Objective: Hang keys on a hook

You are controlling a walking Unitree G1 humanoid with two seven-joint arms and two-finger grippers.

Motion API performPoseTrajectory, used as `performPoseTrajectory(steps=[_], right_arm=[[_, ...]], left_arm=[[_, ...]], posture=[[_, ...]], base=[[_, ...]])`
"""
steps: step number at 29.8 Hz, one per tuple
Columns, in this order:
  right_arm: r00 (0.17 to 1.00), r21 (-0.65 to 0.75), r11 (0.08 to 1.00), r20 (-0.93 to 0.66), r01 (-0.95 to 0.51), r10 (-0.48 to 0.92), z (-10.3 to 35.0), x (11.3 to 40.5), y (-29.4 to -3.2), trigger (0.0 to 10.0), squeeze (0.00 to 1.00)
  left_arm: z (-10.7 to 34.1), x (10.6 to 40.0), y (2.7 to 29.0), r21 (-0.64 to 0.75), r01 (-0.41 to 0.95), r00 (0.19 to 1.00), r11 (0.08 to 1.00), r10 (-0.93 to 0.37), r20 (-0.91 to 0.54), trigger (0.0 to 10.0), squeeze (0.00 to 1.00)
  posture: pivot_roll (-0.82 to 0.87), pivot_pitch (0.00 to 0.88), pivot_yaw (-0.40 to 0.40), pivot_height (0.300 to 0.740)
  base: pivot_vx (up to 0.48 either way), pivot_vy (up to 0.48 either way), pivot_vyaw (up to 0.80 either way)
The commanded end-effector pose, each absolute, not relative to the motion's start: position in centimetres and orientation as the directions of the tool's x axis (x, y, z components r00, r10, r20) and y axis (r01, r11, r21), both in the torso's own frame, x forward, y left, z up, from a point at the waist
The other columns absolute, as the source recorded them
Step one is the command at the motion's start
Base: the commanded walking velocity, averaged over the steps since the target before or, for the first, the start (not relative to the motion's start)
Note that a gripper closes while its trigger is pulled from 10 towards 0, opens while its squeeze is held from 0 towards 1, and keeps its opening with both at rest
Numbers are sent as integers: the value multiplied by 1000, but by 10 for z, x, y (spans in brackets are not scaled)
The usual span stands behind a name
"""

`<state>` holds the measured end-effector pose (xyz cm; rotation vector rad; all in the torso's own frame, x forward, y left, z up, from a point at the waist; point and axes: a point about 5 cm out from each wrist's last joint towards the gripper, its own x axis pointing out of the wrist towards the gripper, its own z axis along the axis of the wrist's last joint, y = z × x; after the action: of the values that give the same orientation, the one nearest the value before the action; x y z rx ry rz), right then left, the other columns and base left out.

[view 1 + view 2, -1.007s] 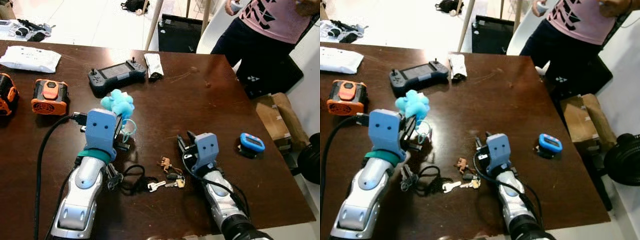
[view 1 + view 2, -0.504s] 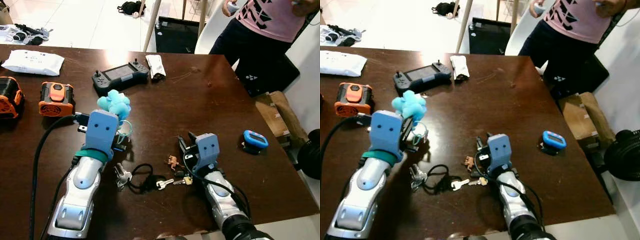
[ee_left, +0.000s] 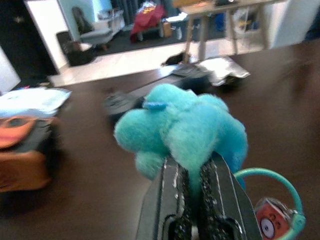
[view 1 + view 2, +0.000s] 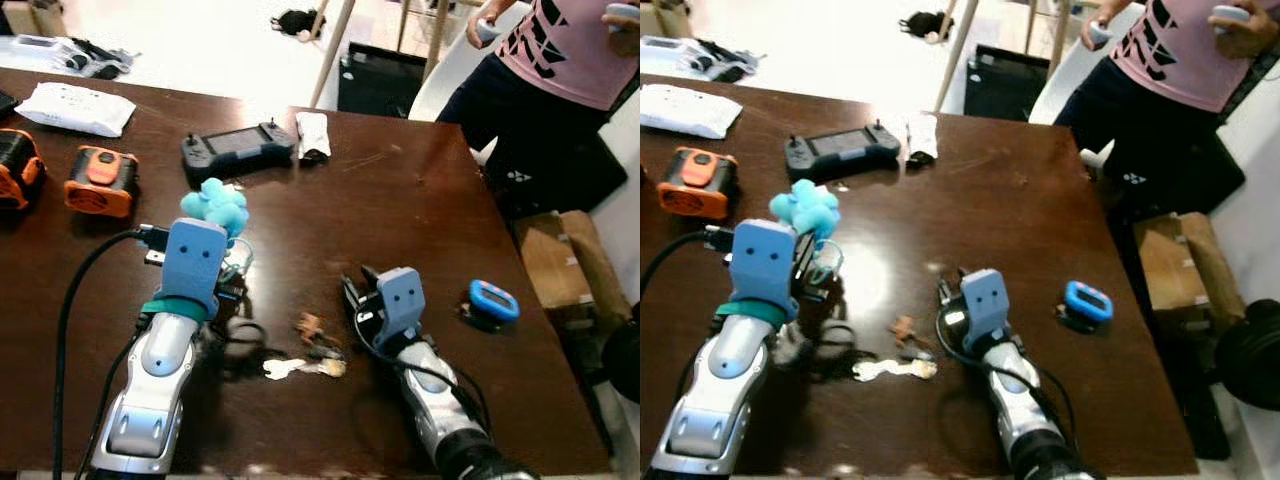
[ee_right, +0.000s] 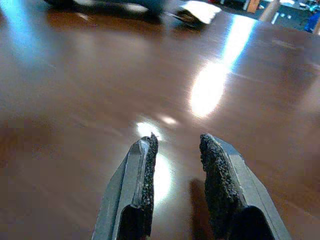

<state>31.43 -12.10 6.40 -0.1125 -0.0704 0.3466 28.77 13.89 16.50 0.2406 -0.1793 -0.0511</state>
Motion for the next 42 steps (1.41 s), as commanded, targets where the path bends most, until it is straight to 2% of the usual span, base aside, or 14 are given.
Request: performPoseTrajectory(steps=[1,7,21,42], right_arm=[[942,-98,939,-87,-331,323,36,300,-128,10000,0],[942,-99,938,-87,-331,323,36,300,-128,10000,0],[943,-97,939,-87,-329,321,36,300,-128,10000,0],[940,-96,937,-93,-335,327,34,297,-127,10000,0]], left_arm=[[162,287,138,245,39,984,969,-80,157,10000,0],[162,287,138,243,40,985,969,-79,156,10000,0],[161,286,137,225,43,985,973,-79,155,10000,0],[162,284,139,200,28,985,979,-60,159,10000,0]], posture=[[-14,89,-58,740],[-16,88,-58,740],[-15,93,-54,740],[-11,103,-59,740]], base=[[0,-442,0],[0,-396,0],[0,0,0],[-348,0,0]])
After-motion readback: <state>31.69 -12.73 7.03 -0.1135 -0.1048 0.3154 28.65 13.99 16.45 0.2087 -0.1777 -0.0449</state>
